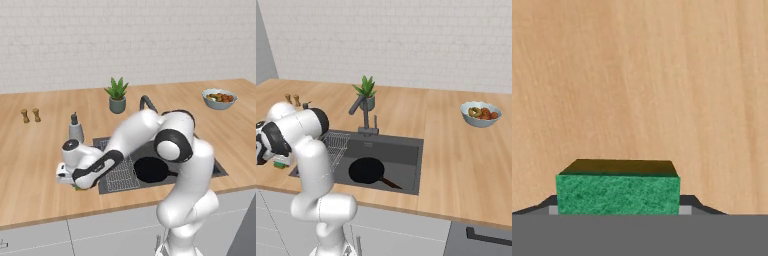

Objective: Pick the pan and sponge and place them into the sink. Then turn on the water.

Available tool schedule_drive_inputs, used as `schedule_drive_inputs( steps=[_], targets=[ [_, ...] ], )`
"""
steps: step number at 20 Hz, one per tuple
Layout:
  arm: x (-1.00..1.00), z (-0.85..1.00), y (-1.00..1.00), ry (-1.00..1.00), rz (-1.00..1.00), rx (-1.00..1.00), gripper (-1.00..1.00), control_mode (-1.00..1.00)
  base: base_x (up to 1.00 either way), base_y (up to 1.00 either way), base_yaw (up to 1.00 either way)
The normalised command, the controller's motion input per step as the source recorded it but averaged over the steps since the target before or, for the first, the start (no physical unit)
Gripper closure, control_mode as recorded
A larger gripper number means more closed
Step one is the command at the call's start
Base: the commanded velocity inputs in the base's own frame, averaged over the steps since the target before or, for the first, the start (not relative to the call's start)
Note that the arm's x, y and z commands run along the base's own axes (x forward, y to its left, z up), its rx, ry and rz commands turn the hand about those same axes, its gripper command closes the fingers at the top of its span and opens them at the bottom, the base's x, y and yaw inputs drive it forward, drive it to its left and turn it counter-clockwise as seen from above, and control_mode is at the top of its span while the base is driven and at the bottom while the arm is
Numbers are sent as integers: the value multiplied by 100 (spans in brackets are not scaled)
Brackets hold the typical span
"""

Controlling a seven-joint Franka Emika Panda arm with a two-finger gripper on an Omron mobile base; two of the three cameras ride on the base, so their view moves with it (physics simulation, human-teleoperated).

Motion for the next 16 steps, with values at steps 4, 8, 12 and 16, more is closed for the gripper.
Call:
schedule_drive_inputs(
  steps=[4,8,12,16],
  targets=[
    [3,-43,11,0,0,-8,100,-100,0,0,0],
    [1,-23,3,-4,0,-2,100,-100,0,0,0],
    [-7,16,0,-19,0,9,100,-100,0,0,0],
    [-1,72,0,-15,-4,19,100,-100,0,0,0]
  ],
)
